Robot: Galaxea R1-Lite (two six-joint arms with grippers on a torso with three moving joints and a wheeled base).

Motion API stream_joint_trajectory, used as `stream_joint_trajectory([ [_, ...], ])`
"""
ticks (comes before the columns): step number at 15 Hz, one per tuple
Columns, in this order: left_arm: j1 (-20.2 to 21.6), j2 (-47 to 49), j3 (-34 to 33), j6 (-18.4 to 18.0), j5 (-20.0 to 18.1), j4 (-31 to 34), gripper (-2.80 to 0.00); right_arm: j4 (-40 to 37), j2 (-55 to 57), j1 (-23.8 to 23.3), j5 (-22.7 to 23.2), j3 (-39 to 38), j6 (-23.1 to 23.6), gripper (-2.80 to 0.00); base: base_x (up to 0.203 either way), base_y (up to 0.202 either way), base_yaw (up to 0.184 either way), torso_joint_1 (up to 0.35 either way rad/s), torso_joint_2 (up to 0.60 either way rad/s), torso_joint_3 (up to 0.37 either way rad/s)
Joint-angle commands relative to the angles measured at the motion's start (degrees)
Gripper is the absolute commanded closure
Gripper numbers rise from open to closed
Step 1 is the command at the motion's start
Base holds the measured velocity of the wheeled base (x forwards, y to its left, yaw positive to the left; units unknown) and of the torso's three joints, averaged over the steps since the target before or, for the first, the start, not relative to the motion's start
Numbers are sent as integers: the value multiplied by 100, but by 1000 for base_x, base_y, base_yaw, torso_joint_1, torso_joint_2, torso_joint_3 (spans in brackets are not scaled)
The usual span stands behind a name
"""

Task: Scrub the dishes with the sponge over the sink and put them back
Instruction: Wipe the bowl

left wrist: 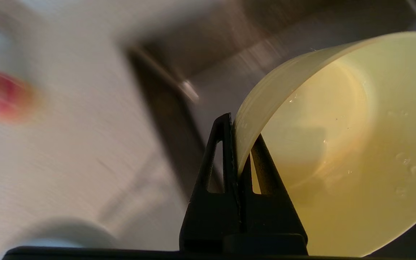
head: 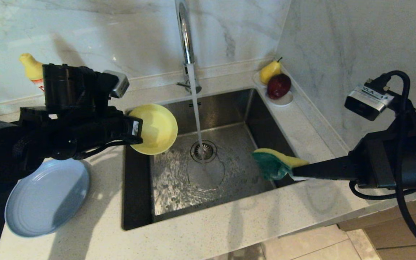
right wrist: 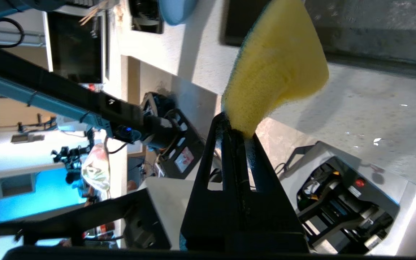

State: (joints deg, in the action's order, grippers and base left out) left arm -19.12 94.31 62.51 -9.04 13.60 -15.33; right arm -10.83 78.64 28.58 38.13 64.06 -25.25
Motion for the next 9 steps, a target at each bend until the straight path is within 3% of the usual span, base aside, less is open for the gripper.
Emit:
stream_joint_trajectory([
  [1,-200,-234,-246,167,-111,75,0,-54,-82,33,312,99,-20,0,0,0,0,0,0,0],
  [3,-533,-208,-364,596,-128,58,0,-203,-30,175,501,284,-24,0,0,0,0,0,0,0],
  [9,-1312,-44,-523,1150,-105,39,0,-399,421,882,529,663,-40,0,0,0,0,0,0,0],
])
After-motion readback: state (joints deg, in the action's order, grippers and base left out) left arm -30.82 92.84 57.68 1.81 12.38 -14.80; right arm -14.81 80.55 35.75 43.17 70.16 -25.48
